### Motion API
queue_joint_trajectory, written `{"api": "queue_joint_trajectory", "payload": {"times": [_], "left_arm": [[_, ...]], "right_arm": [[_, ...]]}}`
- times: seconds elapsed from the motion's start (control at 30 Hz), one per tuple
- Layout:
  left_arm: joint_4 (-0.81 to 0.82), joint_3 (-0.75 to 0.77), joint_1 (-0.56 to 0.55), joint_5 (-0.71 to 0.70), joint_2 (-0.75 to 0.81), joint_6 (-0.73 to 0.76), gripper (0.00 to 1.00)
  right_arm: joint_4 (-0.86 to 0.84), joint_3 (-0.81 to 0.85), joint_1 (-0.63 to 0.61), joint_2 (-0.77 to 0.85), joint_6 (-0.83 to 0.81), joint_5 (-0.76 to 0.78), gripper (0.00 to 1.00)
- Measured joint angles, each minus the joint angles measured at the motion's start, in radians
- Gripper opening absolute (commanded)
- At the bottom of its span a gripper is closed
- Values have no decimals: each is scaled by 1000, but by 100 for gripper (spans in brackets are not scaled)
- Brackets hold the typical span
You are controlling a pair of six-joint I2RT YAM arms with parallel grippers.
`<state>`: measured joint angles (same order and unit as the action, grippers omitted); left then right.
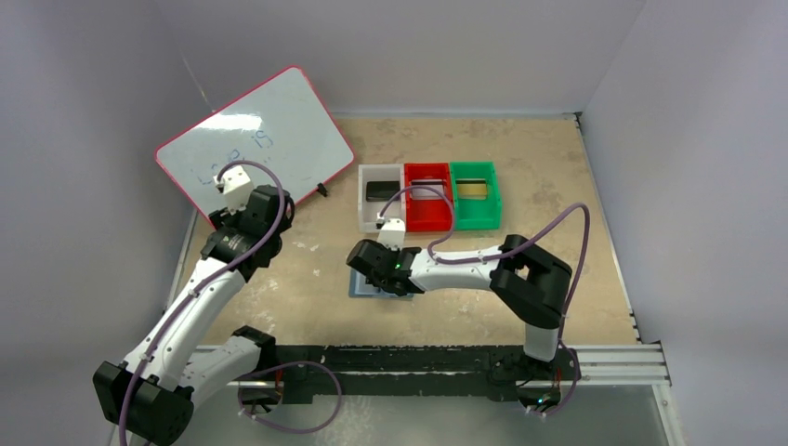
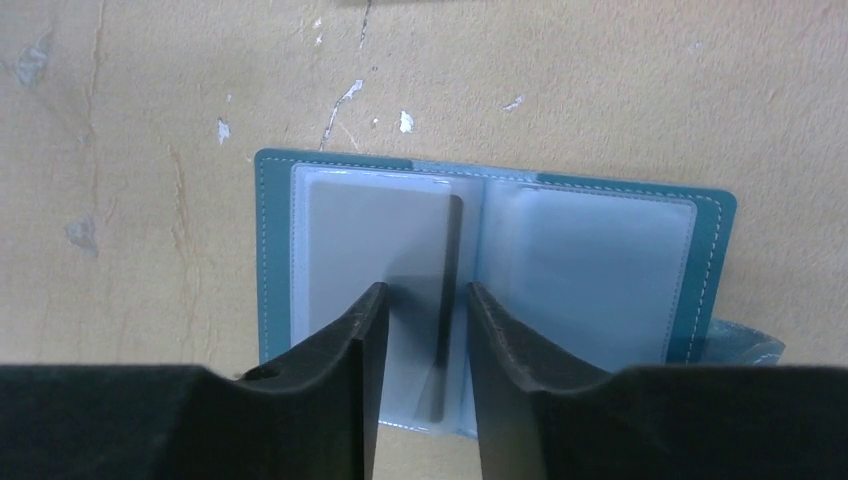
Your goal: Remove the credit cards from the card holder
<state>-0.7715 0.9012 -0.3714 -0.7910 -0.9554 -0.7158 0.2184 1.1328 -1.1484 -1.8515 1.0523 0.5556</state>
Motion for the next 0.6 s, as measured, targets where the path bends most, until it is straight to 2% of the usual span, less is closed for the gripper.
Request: {"api": "queue_joint_trajectory", "payload": {"times": [0.07, 0.2, 0.3, 0.43, 0.6], "left_arm": [[0, 0, 0, 0, -2, 2, 78], [0, 0, 0, 1, -3, 2, 78], [0, 0, 0, 2, -2, 2, 78], [0, 0, 0, 3, -2, 2, 78], [0, 0, 0, 3, 3, 2, 78]], "right_arm": [[-4, 0, 2, 0, -15, -2, 52], [-2, 0, 1, 0, -45, 3, 60], [9, 8, -2, 1, -54, 4, 69], [37, 47, -9, -1, -64, 7, 70], [66, 101, -16, -26, -57, 16, 66]]}}
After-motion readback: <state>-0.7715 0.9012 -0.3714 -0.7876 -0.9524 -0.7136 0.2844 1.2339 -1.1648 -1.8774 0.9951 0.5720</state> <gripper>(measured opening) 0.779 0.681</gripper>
